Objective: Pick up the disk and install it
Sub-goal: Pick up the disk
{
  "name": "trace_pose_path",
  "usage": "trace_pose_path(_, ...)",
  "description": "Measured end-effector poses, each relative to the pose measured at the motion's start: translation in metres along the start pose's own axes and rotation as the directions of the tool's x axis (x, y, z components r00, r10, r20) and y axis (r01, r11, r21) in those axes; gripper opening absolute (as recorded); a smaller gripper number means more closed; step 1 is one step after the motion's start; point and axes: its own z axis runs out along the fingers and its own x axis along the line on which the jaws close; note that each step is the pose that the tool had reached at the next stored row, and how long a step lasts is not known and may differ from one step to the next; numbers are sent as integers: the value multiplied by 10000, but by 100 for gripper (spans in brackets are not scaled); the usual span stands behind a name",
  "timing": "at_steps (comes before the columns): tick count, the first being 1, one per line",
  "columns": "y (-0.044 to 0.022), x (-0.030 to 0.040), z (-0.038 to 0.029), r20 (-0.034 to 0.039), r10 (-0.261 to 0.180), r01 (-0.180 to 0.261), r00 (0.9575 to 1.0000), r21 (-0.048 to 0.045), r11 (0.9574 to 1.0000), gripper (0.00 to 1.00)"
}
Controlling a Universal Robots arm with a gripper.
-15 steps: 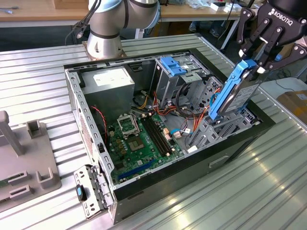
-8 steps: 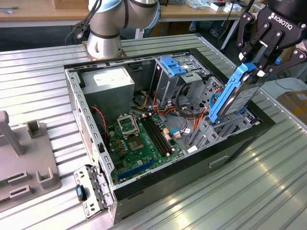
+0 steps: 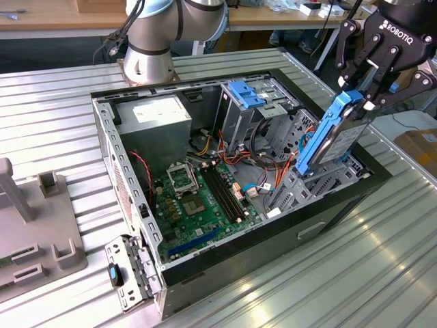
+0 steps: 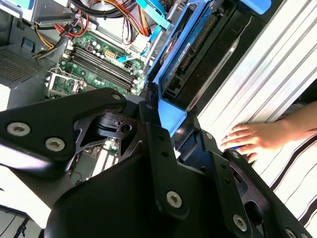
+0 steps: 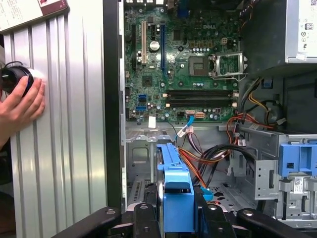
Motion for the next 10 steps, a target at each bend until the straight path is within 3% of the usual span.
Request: trace_pose_path(10,4,1,83,-5,10,-10,10000,0,10000,37)
